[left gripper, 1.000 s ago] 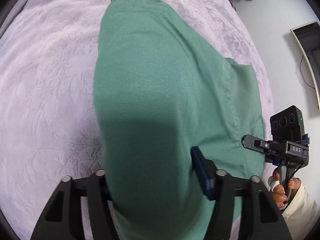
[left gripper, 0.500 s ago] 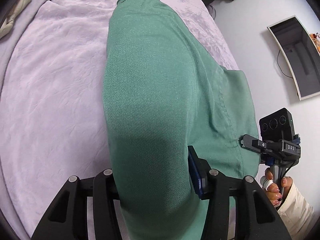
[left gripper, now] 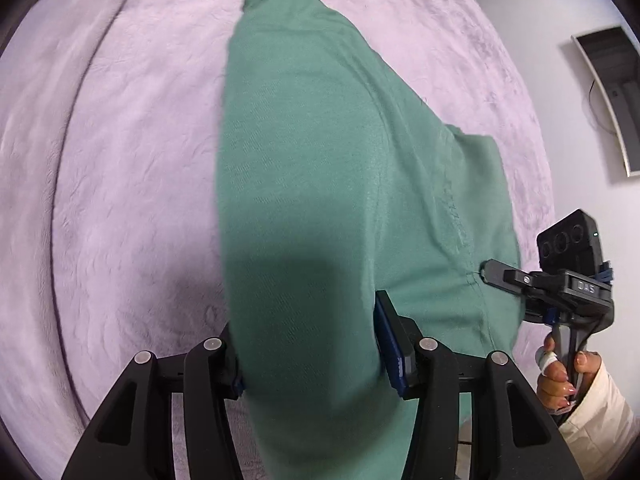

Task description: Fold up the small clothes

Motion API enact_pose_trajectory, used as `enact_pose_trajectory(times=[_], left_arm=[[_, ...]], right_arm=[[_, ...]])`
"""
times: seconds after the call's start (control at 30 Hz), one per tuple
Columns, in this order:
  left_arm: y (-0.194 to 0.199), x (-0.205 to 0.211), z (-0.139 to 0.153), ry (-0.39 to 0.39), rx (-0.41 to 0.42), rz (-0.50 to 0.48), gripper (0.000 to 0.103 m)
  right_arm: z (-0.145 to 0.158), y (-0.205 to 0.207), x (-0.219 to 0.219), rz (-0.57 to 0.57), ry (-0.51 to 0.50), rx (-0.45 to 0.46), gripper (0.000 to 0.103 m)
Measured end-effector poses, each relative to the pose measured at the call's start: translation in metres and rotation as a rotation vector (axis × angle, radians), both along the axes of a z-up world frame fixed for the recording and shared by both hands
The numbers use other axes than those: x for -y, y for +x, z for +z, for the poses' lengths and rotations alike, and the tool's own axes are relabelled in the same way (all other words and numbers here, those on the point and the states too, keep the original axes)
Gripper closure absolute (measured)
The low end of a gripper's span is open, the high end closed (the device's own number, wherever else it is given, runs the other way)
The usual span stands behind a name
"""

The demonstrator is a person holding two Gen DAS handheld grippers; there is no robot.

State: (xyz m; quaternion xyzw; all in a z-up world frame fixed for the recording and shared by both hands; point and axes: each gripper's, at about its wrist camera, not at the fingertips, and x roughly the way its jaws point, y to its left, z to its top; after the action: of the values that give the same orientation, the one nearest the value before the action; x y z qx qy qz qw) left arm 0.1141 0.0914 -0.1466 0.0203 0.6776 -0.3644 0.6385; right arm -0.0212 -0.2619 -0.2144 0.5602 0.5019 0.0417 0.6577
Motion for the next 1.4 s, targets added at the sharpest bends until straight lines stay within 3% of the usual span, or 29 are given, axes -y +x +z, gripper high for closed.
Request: enact_pose_trajectory(times=[0.07, 0.2, 0.27, 0.33, 0.47, 0.63, 0.77, 0.93, 1.1, 1.23, 1.4], left_arm=[[-0.004, -0.013, 0.015, -0.001, 0.055, -0.009, 0.051], [-0.009, -0.036, 0.045, 0.009, 0.154, -0.047, 0.051], [-0.013, -0.036, 0.057, -0.003, 0.168, -0.067, 0.051], [-0.023, -0.039, 0.066, -0.019, 0.180, -0.106, 0.051], [-0.057, -0.035, 0.074, -0.052, 0.179, -0.202, 0.051], [-0.091, -0.024, 0.050, -0.032, 0.101, -0.254, 0.051], [-0.106, -0.028, 0.029, 0.001, 0.124, -0.274, 0.051], [-0.116, -0.028, 0.029, 0.016, 0.163, -0.292, 0.051], [-0.116, -0.038, 0.044, 0.040, 0.150, -0.298, 0.051], [-0.100, -0.050, 0.059, 0.050, 0.191, -0.221, 0.051], [-0.082, -0.049, 0.041, 0.100, 0.188, -0.172, 0.051]], right_arm=[[0.018, -0.009, 0.008, 0.001, -0.136, -0.046, 0.051], [0.071, -0.014, 0.016, -0.014, -0.371, -0.022, 0.052], [0.088, -0.001, 0.012, 0.004, -0.415, 0.020, 0.064], [0.093, 0.014, 0.005, 0.033, -0.430, 0.033, 0.067], [0.086, 0.036, -0.012, 0.109, -0.492, 0.036, 0.094], [0.054, 0.048, -0.011, 0.209, -0.622, -0.049, 0.098], [0.028, 0.055, -0.002, 0.229, -0.618, -0.084, 0.103], [0.033, 0.049, 0.000, 0.230, -0.625, -0.077, 0.103], [0.064, 0.025, 0.000, 0.191, -0.601, -0.082, 0.098], [0.096, -0.009, -0.032, 0.273, -0.577, -0.024, 0.097], [0.107, -0.050, -0.083, 0.361, -0.532, -0.022, 0.097]])
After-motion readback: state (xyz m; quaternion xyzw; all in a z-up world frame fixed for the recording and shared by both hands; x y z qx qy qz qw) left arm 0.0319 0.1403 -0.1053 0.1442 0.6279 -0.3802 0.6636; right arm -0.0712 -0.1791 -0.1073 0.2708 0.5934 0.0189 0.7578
